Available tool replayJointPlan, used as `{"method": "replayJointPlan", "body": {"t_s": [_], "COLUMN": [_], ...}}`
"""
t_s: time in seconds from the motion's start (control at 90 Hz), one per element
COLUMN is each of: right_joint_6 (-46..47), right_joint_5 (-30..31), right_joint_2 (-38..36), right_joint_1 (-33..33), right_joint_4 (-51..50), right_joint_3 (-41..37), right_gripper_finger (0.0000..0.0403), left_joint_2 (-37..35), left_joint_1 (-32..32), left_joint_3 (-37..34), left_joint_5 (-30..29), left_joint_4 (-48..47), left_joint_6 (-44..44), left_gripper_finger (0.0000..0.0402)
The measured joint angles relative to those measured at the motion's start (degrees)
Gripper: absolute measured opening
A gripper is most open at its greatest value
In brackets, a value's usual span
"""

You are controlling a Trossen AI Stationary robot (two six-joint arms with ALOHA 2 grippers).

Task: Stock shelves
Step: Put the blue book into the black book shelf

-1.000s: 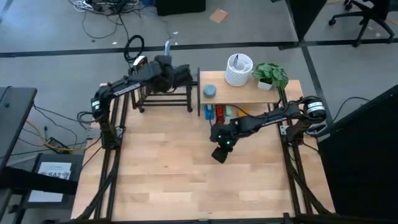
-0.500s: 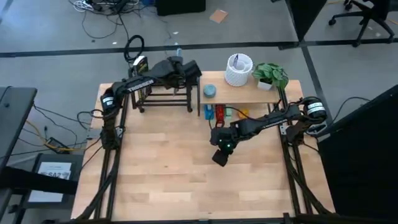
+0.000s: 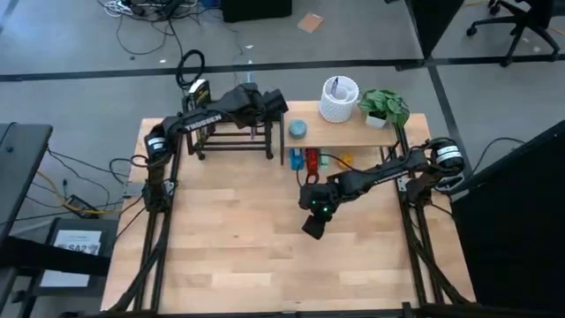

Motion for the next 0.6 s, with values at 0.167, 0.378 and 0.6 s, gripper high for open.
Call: {"method": "replayJointPlan", "body": {"t_s": [0.167, 0.378, 0.6], "right_joint_6": [0.00, 0.00, 0.02], "right_joint_5": [-0.12, -0.49, -0.49], "right_joint_2": [0.00, 0.00, 0.00], "right_joint_1": [-0.02, 0.77, 1.92], "right_joint_4": [0.00, 0.00, -0.02], "right_joint_3": [0.00, 0.00, 0.00], "right_gripper_finger": [0.0024, 0.0023, 0.0023], "left_joint_2": [0.00, -0.05, 1.27], "left_joint_1": [-0.62, -3.47, -5.59], "left_joint_3": [0.02, 0.02, -0.10], "left_joint_5": [-0.94, -9.31, -12.05], "left_joint_4": [-0.26, -0.35, 0.52], "left_joint_6": [-0.60, -2.86, -4.50], "left_gripper_finger": [0.0004, 0.0003, 0.0002]}}
